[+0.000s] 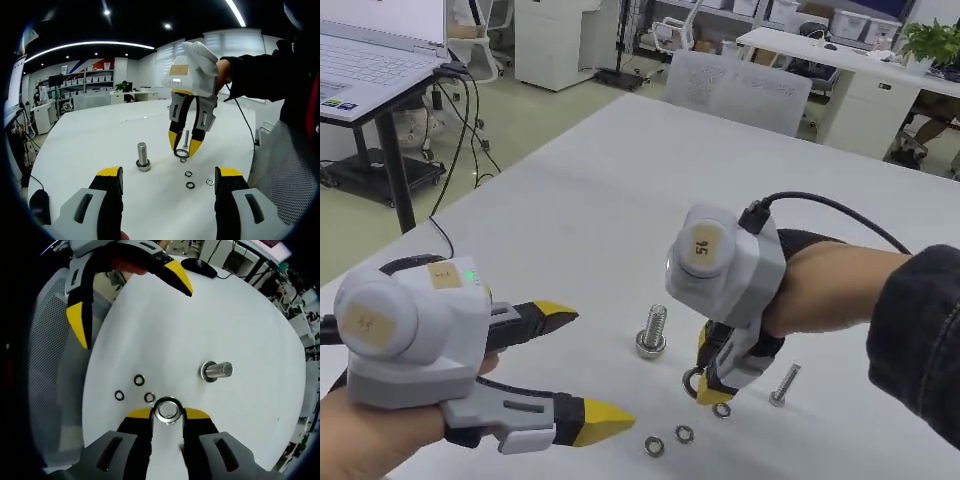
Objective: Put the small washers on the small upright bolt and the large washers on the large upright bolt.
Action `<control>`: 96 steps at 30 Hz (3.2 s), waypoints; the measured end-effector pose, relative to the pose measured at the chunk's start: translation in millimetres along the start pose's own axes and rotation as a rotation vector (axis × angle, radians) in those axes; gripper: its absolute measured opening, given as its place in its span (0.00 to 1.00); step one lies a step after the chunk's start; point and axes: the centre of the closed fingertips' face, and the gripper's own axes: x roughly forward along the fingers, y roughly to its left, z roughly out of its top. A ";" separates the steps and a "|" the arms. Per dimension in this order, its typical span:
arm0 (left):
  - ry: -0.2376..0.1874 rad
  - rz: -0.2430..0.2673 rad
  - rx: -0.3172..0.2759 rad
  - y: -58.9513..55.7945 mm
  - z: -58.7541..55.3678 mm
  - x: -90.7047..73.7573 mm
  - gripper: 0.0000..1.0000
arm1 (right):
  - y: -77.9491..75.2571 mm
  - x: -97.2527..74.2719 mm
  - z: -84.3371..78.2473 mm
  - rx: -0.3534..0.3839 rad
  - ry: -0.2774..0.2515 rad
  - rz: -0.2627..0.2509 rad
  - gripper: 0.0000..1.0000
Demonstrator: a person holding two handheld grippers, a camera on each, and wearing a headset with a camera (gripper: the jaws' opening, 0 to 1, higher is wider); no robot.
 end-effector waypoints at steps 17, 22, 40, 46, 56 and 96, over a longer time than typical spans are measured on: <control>-0.002 -0.003 0.002 0.9 1.4 0.2 0.74 | -19.9 -28.3 -4.5 0.027 -0.022 -0.048 0.23; -0.001 -0.004 0.002 1.1 1.1 0.1 0.74 | -23.7 -32.1 -4.5 0.029 -0.025 -0.055 0.23; 0.003 -0.006 -0.003 1.4 0.0 0.9 0.74 | -40.9 -46.4 2.7 0.008 -0.030 -0.066 0.23; 0.006 -0.006 -0.006 1.3 -1.1 1.3 0.74 | -51.7 -48.3 10.8 -0.003 -0.041 -0.069 0.23; 0.011 -0.002 -0.010 1.3 -3.4 1.9 0.74 | -57.7 -49.6 27.2 -0.032 -0.056 -0.068 0.23; 0.005 0.023 -0.039 10.5 -8.2 3.1 0.74 | -68.7 -10.1 49.5 -0.078 -0.032 0.010 0.23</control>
